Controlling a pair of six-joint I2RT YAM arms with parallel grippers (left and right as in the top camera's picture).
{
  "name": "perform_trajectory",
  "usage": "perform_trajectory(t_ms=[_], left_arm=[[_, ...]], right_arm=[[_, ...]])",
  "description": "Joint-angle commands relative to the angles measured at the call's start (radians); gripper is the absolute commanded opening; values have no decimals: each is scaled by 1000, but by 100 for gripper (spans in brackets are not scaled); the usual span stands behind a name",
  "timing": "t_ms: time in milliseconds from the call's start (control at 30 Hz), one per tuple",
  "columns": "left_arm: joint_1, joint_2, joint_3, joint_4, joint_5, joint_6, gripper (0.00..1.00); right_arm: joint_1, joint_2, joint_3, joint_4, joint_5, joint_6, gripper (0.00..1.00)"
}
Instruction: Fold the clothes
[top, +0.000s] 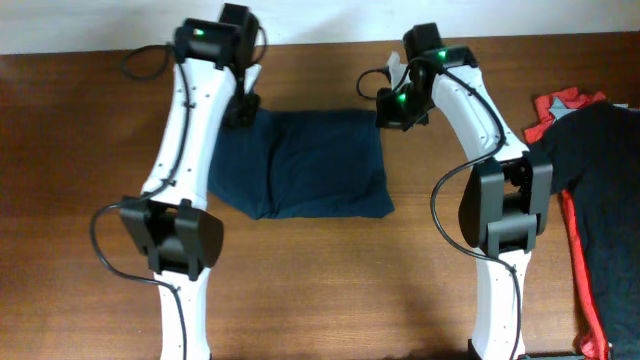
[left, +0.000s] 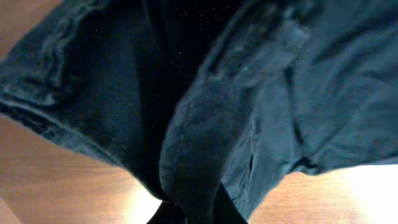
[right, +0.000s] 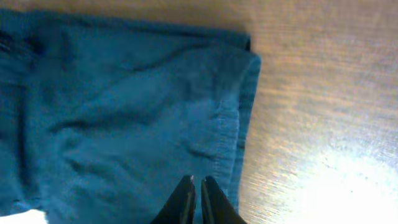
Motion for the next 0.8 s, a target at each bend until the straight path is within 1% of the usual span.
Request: perform_trajectory(t_ms=[0,100,200,267,333,367,400,533,600,700,733,767], left_arm=[[-57,-7,25,5,-7,10,1],[-92,-7,25,10,-7,3,1],[-111,-7,25,31,-6,-41,1],[-122,-6,25,36,8,-42,1],[-124,-7,25,43,51,-42,1],[-124,-6,25,50,106,-42,1],[-124,-7,25,51,129,-42,1],[-124,-7,25,52,167,-58,1],[-124,-7,25,57,212,-77,1],[-124,-7,25,83,305,-103,0],[-124,-6,25,98,361,-109,0],[-124,-6,25,105,379,-122,0]], right_arm=[[5,-2,-91,21,51,0,11],[6,-2,-152,44,51,0,9],[6,-2,-200,80,51,0,9],[6,-1,-237,107,51,0,9],[6,-1,-269,127,51,1,8],[6,-1,-285,140,50,2,8],[7,-1,-299,151,51,15,8],[12,-1,-321,172,51,32,8],[12,-1,-321,172,51,36,8],[12,-1,-321,173,51,39,8],[12,-1,-321,172,51,39,8],[12,-1,-321,172,51,38,8]])
